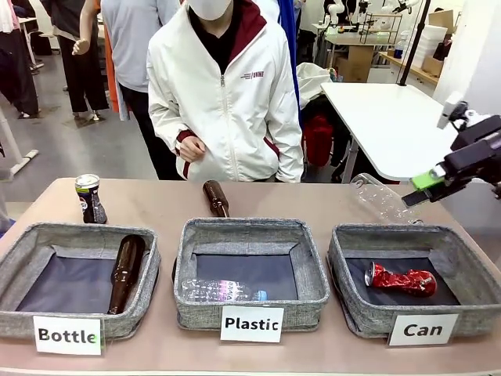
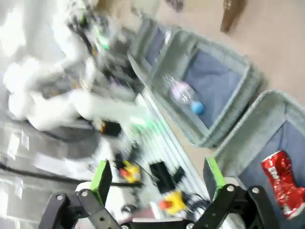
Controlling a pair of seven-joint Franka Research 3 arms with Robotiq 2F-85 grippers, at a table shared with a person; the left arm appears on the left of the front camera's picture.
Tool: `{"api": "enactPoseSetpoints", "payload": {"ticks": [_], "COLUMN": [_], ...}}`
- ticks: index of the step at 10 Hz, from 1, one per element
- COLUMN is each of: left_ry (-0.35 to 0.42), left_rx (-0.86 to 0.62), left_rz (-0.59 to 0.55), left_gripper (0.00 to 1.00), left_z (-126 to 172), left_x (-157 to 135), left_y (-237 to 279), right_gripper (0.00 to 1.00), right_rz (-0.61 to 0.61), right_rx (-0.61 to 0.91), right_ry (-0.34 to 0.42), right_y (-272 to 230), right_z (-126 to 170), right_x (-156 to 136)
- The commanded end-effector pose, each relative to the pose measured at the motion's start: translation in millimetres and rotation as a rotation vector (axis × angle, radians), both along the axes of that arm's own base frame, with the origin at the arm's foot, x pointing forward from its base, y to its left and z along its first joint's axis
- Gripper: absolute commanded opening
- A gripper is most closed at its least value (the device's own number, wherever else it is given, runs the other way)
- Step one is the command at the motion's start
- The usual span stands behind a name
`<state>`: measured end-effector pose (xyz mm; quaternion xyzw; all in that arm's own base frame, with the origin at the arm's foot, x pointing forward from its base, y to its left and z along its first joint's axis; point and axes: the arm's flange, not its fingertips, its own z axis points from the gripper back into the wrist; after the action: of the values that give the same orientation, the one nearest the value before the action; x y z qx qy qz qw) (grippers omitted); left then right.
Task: Sort the can waste into the basket.
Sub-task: Pick up the can waste from the table and place it in the right Fabric basket.
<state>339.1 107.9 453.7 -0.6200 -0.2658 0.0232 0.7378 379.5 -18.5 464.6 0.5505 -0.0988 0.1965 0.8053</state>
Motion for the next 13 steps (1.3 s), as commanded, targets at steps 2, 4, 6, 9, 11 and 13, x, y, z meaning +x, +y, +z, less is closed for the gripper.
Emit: {"api": "enactPoseSetpoints", "payload": {"ticks": [2,4,6,9,11,13], "left_ry": [-0.115,-0.062,-0.062,-0.062,-0.062,-0.062], "left_rx": [0.161,0.099,0.099,0.099,0.099,0.099], "left_rz": [0.024,0.000,0.000,0.000,0.000,0.000], "left_gripper": [1.00,1.00,1.00,1.00,1.00,1.00], "left_z": [-31.5,-16.4,-16.4,-16.4,-16.4,-16.4], "left_x": [7.8,13.7,13.7,13.7,13.7,13.7], "left_y": [-21.3,-9.5,-9.5,-9.5,-9.5,-9.5], "right_gripper": [1.00,1.00,1.00,1.00,1.00,1.00], "right_rz": [-0.548,-0.248,-0.248,-0.248,-0.248,-0.248], "right_rx": [0.340,0.164,0.164,0.164,0.164,0.164], "right_ry": [0.177,0.135,0.135,0.135,0.135,0.135], "right_y": [-36.7,-38.2,-38.2,-38.2,-38.2,-38.2], "right_z": [-33.7,-32.8,-32.8,-32.8,-32.8,-32.8], "right_x": [-19.0,-14.2,-14.2,-14.2,-14.2,-14.2]}}
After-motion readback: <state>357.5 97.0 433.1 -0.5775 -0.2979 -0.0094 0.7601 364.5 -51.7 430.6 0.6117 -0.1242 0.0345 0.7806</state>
